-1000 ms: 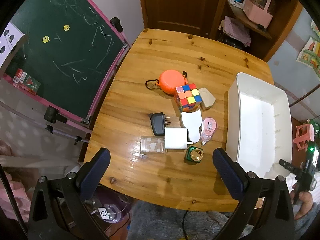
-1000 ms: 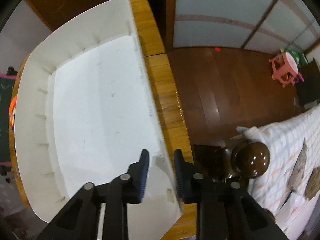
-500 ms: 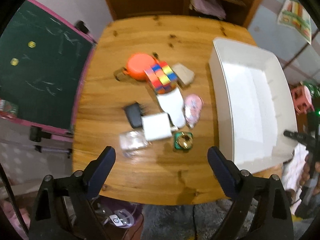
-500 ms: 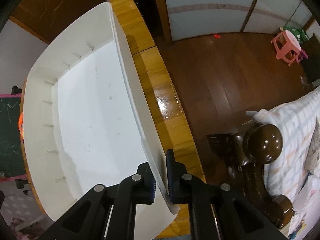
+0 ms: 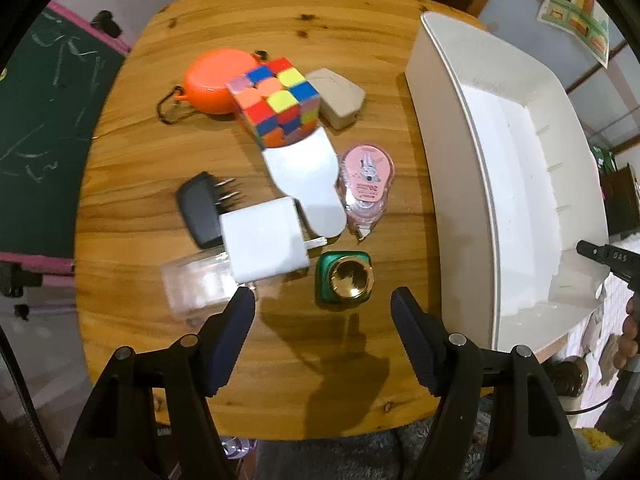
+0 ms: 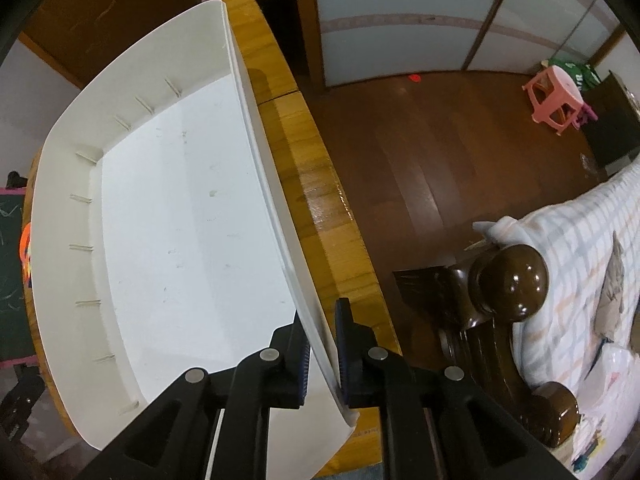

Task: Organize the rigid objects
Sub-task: 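Move the left tool to the green-and-gold jar and close on it, then carry the jar with the left tool into the white bin and release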

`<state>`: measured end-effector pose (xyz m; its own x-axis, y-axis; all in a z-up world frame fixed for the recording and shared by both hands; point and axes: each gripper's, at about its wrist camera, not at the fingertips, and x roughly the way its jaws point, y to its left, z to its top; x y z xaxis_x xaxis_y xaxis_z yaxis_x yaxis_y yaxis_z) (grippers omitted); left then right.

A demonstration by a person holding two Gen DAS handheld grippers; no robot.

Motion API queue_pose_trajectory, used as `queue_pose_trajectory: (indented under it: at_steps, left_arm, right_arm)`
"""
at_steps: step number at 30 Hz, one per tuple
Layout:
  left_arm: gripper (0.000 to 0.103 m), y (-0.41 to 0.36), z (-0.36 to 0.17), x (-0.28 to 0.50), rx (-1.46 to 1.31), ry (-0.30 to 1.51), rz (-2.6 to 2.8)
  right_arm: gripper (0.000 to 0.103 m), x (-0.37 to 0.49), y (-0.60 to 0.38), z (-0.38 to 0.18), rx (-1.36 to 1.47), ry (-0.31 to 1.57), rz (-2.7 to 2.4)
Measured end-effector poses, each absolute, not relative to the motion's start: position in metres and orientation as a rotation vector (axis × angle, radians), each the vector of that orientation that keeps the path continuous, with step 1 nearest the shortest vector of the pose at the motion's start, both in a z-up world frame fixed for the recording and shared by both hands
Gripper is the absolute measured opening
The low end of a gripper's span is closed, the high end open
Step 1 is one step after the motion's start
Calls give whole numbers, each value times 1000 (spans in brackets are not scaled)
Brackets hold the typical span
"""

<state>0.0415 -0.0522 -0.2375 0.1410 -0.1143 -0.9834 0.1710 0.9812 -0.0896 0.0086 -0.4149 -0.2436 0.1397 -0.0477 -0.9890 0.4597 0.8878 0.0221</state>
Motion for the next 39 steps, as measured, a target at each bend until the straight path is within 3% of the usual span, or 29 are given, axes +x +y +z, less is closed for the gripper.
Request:
queue_pose_trajectory:
  at_steps: [4,15,19,31,39]
  left_arm:
    - [62,-59,-257,49,74,1449,-238]
    - [52,-61,-292,60,13,1545,-228]
    - [45,-65,-297,60,-37,1554,-184]
    - [44,-86,-303,62,-6,1542,-90]
    - [44,-104,-304,55,18,1538,-82]
  right_arm:
    - [14,9,-413,-243,344,1398,-407]
    - [17,14,-401,-244,233,1411,-430]
    - [17,16,-401,-247,204,1435,-400]
    - [16,5,-398,-268,173,1543,-315]
    - [7,-2,-416,-268,324,1534,-256]
